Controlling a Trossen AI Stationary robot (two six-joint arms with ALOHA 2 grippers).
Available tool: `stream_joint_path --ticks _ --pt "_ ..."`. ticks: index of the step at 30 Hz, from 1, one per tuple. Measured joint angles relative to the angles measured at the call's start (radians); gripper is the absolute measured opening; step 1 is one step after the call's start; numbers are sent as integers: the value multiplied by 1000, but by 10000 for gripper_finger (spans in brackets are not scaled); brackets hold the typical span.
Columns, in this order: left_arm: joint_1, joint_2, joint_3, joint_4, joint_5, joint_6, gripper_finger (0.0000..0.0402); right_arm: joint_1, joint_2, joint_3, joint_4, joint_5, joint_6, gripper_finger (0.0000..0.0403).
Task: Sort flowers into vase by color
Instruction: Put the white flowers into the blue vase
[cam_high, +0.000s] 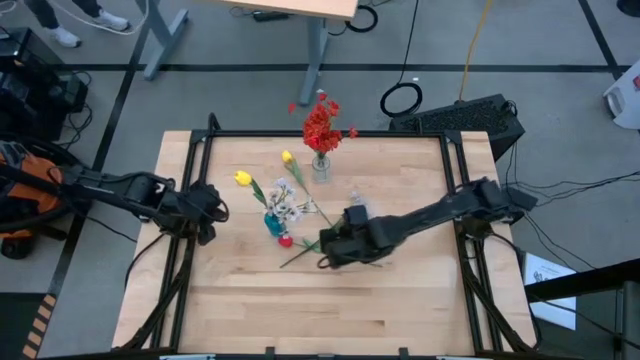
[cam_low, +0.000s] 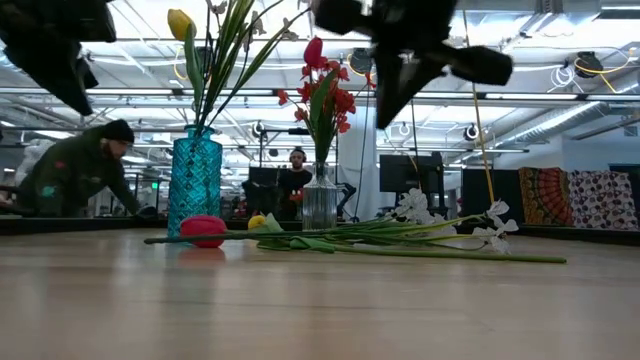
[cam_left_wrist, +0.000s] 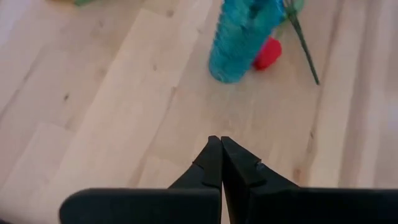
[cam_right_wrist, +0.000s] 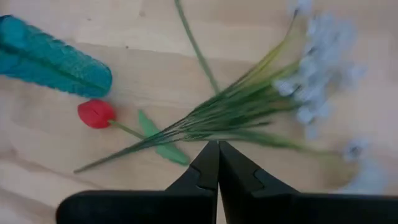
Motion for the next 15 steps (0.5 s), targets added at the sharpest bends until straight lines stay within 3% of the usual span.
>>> stream_joint_path --ticks 4,9,15 --pt "0 -45 0 -23 38 3 1 -25 92 80 -7 -24 127 0" --pt "-1 -78 0 -21 40 2 1 -70 144 94 -13 -175 306 0" --pt "-1 -86 0 -19 41 9 1 -90 199 94 -3 -216 369 13"
